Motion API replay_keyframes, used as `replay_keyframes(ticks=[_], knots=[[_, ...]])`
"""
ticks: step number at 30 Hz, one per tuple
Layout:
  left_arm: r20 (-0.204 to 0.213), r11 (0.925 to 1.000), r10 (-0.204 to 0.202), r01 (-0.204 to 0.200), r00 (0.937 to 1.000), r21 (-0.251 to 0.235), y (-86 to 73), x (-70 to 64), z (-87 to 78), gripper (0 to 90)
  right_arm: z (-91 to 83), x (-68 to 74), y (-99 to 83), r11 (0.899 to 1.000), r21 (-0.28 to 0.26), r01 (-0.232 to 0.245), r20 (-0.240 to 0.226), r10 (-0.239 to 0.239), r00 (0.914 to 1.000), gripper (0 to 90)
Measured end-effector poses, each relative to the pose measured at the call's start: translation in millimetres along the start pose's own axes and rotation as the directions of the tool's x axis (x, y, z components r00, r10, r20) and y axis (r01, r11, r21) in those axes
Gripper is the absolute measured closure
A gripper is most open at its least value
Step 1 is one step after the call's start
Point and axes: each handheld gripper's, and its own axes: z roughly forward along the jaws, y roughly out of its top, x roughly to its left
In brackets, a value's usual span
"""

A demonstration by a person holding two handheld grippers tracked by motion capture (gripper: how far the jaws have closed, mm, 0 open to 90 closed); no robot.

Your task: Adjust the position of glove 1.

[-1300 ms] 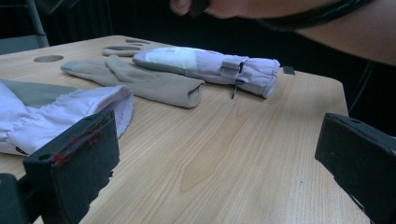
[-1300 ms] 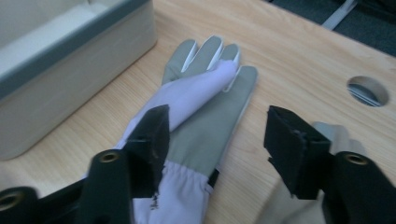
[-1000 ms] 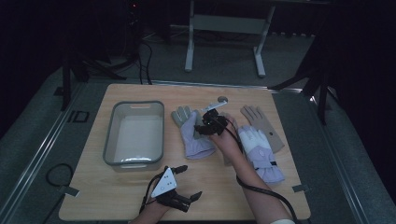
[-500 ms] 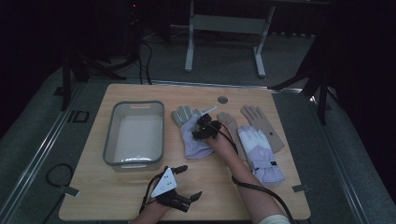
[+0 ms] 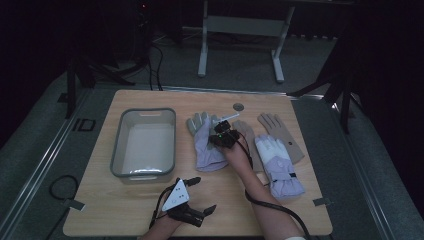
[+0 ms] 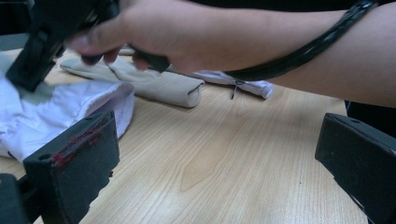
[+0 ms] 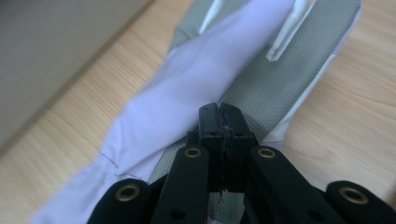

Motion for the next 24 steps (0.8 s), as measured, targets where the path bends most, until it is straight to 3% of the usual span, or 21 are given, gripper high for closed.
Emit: replay_keyframes(ticks=[5,9,10,11,14,17,24], knots=[[-0.003,1.0,0.002,-0.002,1.0,0.0,0.1,-0.1,0.0,0.0,-36.7,-1.3,-1.1,0.997,-0.067,-0.041,-0.001,0.041,0.9992,89.1],[-0.004,1.0,-0.002,0.002,1.0,0.001,0.1,0.1,0.1,0.0,-68.7,-2.6,-8.9,0.987,-0.133,-0.093,-0.033,0.089,0.9955,89.0],[-0.004,1.0,-0.002,0.002,1.0,0.001,0.1,0.1,0.1,0.0,-68.7,-2.6,-8.9,0.987,-0.133,-0.093,-0.033,0.089,0.9955,89.0],[-0.006,1.0,-0.001,0.001,1.0,0.0,0.1,0.3,0.1,0.0,-82.5,-0.9,-16.8,0.981,-0.16,-0.108,-0.026,0.105,0.9942,89.0],[-0.008,1.0,-0.002,0.002,1.0,-0.001,0.1,-0.4,0.3,0.0,-97.6,-2.0,-33.1,0.97,-0.187,-0.156,-0.017,0.156,0.9876,89.0],[-0.01,1.0,0.004,-0.004,0.9999,-0.001,0.0,-1.0,0.4,0.0,-104.6,-2.5,-50.4,0.963,-0.189,-0.191,-0.025,0.19,0.9815,89.0],[-0.011,1.0,0.008,-0.008,0.9999,0.001,0.1,-1.0,0.4,0.0,-101.3,-5.5,-74.0,0.963,-0.17,-0.208,-0.021,0.208,0.9779,89.0]])
